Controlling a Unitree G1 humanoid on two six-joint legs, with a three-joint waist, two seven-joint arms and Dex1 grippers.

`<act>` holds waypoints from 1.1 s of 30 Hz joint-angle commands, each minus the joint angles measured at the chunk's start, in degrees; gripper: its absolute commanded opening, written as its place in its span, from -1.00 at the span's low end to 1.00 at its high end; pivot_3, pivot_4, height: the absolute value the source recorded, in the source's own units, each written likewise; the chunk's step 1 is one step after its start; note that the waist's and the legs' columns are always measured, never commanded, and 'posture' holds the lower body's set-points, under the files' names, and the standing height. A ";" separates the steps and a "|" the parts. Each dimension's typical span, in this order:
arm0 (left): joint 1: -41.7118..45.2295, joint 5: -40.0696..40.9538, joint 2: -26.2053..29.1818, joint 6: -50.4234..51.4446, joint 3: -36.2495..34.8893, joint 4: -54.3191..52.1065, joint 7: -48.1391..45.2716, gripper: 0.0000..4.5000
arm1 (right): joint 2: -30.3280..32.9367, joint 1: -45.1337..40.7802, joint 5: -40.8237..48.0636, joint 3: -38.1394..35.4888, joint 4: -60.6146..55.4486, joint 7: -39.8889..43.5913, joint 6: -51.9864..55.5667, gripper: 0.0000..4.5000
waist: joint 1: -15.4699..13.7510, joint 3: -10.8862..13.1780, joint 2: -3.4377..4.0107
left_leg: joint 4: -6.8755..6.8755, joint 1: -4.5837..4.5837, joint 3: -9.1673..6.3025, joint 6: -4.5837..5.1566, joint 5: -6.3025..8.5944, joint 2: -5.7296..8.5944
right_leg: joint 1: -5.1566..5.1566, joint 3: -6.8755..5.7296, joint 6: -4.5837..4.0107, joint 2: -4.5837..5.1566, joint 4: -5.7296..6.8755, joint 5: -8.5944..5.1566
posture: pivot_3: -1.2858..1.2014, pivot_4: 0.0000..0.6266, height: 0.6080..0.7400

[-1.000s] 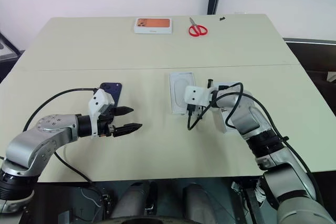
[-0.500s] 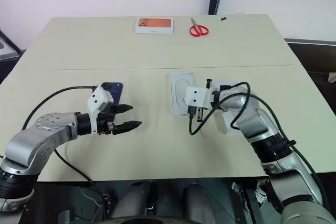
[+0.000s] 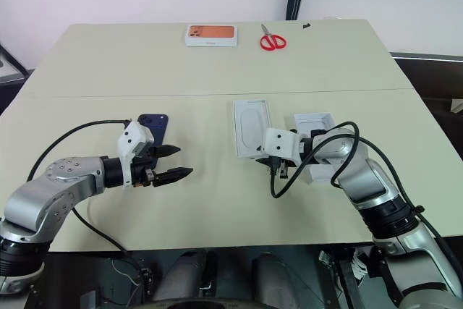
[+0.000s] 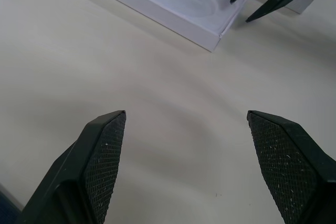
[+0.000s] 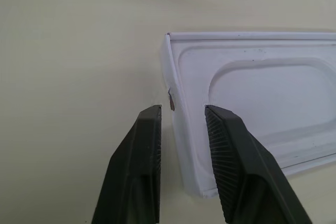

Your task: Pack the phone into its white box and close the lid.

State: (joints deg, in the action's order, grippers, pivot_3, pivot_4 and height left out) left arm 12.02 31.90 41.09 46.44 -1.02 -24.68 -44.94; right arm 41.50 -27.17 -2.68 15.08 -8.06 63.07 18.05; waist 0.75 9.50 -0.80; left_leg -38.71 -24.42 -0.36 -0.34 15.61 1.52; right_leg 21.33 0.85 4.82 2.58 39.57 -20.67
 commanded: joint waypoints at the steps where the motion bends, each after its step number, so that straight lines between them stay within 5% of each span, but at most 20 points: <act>1: 0.32 0.19 0.50 -0.79 -0.88 -0.63 -0.22 0.73 | 0.51 -0.12 0.34 -0.45 -0.28 -0.22 -1.11 -0.39 | -0.11 0.00 0.00 | 0.00 0.00 0.00 0.00 0.00 0.00 | 0.00 0.00 0.00 0.00 0.00 0.00 | 0.03 -0.52 1.00; 6: 0.38 0.06 0.56 -0.77 -0.81 -0.60 -0.18 0.73 | 0.64 0.10 0.23 -0.07 0.44 0.08 -1.59 -0.39 | -0.08 0.00 0.00 | -0.01 0.00 0.00 0.00 0.00 0.00 | -0.01 0.00 0.00 0.00 -0.01 0.00 | 0.03 -0.52 1.00; 10: 0.43 0.00 0.56 -0.78 -0.83 -0.65 -0.09 0.73 | 0.80 0.38 -0.08 0.32 0.73 0.27 -1.82 -0.98 | -0.07 0.00 0.00 | -0.01 0.00 0.00 0.00 0.00 0.00 | -0.01 0.00 0.00 0.00 -0.01 0.00 | 0.03 -0.52 1.00; 33: -0.22 -0.03 2.00 -1.61 -2.08 0.64 -0.18 0.73 | 5.08 6.63 3.79 2.72 -12.94 7.60 -1.01 -0.98 | -0.07 0.00 0.00 | -0.01 0.01 -0.03 0.33 0.19 0.00 | -0.04 -0.01 0.00 0.00 -0.05 0.00 | 0.03 -0.52 1.00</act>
State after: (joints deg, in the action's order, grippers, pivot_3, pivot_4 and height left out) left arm 11.87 31.71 42.53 45.73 -1.26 -23.29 -44.99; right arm 46.50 -20.69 0.74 17.43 -18.46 70.69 17.13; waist 0.67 9.50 -0.80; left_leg -38.72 -24.41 -0.39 -0.01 15.80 1.52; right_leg 21.30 0.84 4.82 2.58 39.52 -20.67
